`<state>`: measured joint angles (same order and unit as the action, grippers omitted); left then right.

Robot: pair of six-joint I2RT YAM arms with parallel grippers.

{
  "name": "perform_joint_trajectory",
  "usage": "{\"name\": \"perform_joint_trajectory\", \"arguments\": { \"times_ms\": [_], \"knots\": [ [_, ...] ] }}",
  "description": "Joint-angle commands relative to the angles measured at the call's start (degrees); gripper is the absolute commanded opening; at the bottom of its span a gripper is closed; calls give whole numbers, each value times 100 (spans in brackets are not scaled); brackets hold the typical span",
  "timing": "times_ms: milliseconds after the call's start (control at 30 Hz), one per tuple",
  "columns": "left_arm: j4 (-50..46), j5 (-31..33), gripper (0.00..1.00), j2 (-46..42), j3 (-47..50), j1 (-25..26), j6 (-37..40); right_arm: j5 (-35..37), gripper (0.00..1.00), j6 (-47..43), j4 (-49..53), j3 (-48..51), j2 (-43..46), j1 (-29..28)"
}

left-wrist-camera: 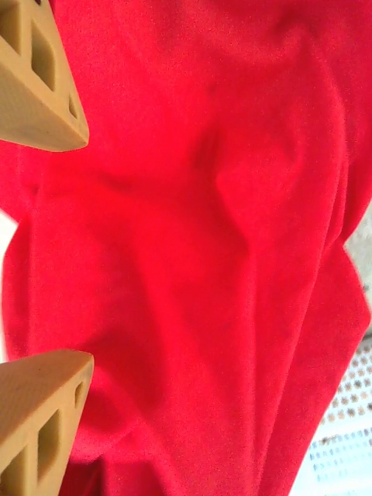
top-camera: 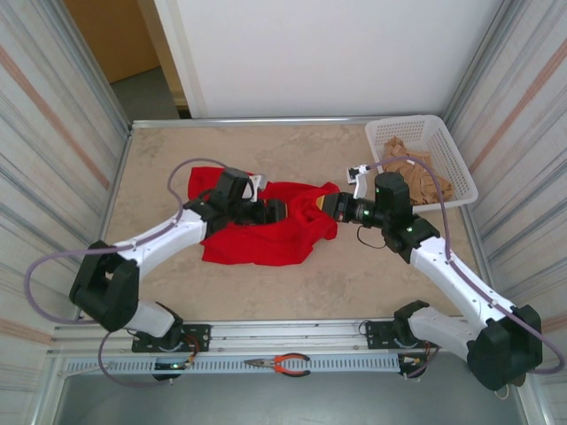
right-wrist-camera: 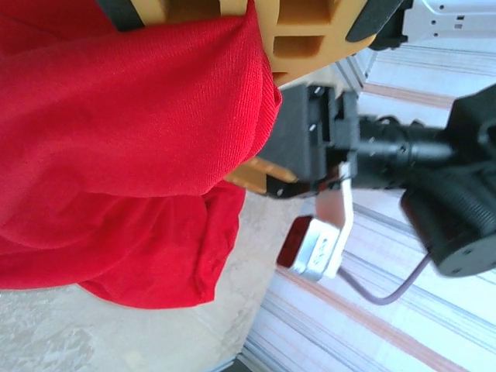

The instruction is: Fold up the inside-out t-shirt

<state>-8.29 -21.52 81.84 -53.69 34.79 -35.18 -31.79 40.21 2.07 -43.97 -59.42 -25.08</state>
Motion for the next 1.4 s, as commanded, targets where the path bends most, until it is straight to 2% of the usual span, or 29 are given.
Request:
{"name": "perform_joint_trajectory", "arguments": {
  "times_ms": [0,367,500,600,633,667,700,767,833,1067,1100,1200,1233,1367],
  "knots": [
    [510,312,69,-262,81,209,-453,-141,0,-35,-215,-42,-39,21],
    [174,525,69,711,-811,615,-472,-102,0,69,-275,-137,-53,-66],
    [-4,442,65,1287,-1116,645,-407,-150,0,148,-354,-268,-60,-120],
    [275,79,64,1626,-1152,656,-407,-152,0,195,-425,-332,-61,-81],
    [491,-124,62,1715,-1148,648,-417,-197,0,222,-489,-328,-61,-31],
    [746,-375,56,1771,-1142,640,-434,-244,0,260,-558,-286,-70,51],
    [986,-574,46,1778,-1115,627,-455,-282,0,307,-623,-235,-72,140],
    [1633,-881,19,1629,-922,596,-511,-452,0,520,-909,-27,-70,387],
    [2359,-1112,1,1289,-580,503,-606,-601,0,735,-1225,218,-87,669],
    [4385,-1789,0,222,476,191,-1070,-461,0,705,-1538,581,-556,908],
    [4565,-1848,0,128,565,154,-1117,-373,5,659,-1494,559,-679,909],
    [4740,-1886,0,-104,744,89,-1123,-165,51,478,-1082,371,-980,901],
    [4753,-1892,0,-155,792,50,-1127,-94,58,413,-894,312,-997,885],
    [4758,-1867,0,-213,959,-97,-1170,459,64,206,-45,163,-524,723]
  ]
}}
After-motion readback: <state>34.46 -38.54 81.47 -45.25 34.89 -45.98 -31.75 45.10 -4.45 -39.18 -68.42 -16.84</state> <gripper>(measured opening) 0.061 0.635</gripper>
